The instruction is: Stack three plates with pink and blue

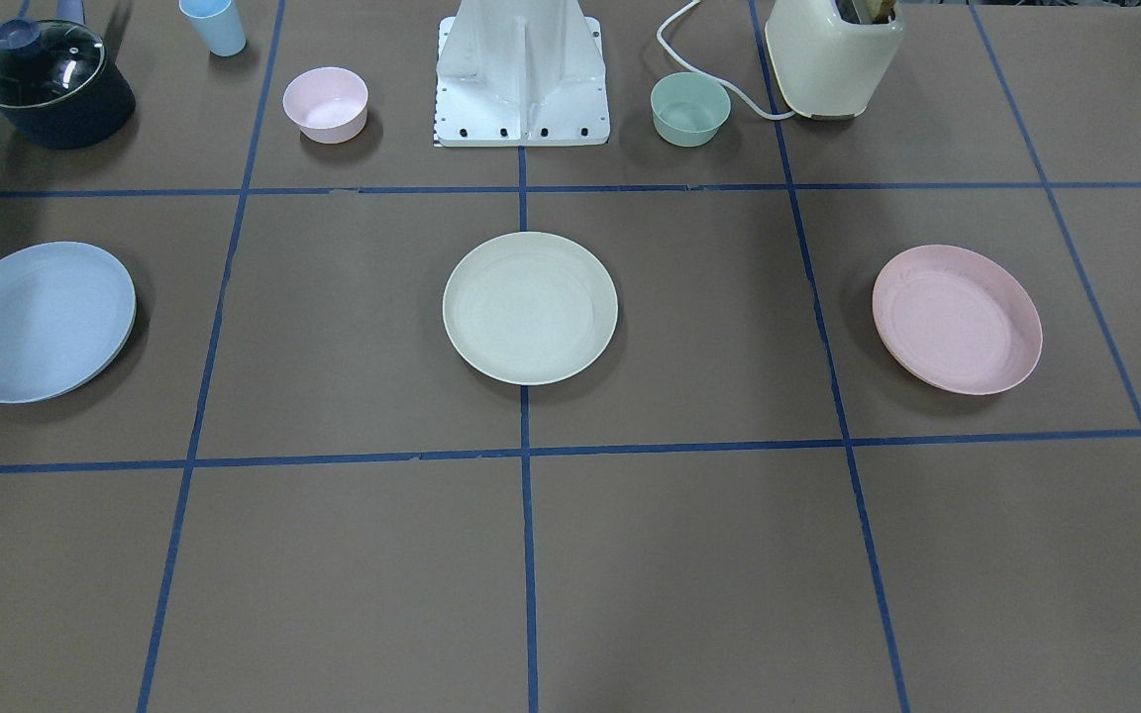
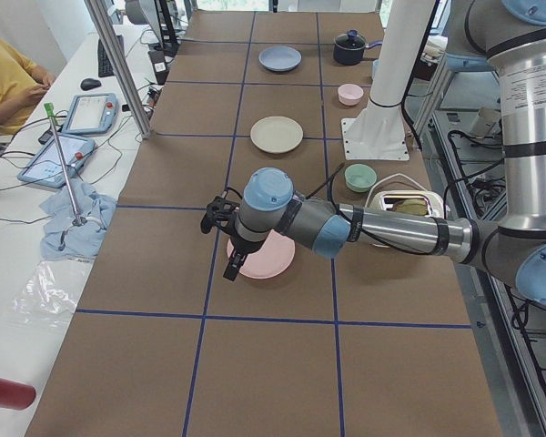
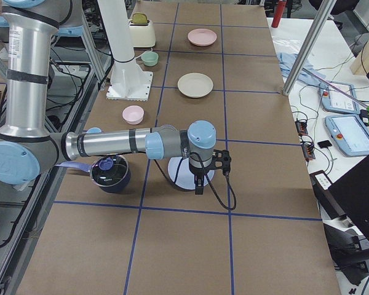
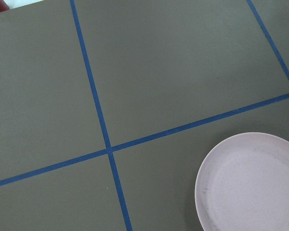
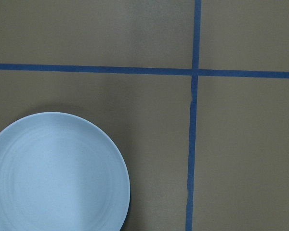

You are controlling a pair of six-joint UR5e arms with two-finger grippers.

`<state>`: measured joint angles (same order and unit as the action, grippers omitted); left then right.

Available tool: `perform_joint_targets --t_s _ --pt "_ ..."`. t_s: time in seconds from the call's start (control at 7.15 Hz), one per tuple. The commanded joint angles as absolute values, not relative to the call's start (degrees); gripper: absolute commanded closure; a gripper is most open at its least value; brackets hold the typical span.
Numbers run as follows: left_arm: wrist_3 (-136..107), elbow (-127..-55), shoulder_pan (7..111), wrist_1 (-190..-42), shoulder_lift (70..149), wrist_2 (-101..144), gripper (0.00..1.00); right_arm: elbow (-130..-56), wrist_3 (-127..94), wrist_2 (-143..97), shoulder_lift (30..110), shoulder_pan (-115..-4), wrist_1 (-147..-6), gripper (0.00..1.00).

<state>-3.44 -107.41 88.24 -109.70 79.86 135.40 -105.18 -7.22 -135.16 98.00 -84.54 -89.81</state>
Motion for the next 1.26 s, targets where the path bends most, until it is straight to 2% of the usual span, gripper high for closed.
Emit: perform_joint_targets --t_s 0.0,1.12 --pt "-3.4 -107.5 88.2 -109.7 79.8 135.4 0.00 -105.3 -7.2 -134.7 98.1 -83.7 -89.2 0.00" --pt "-3.9 -107.6 88.2 -110.4 79.4 135.7 0.00 -102.5 -7.2 -134.7 97.3 -83.7 -89.2 0.00"
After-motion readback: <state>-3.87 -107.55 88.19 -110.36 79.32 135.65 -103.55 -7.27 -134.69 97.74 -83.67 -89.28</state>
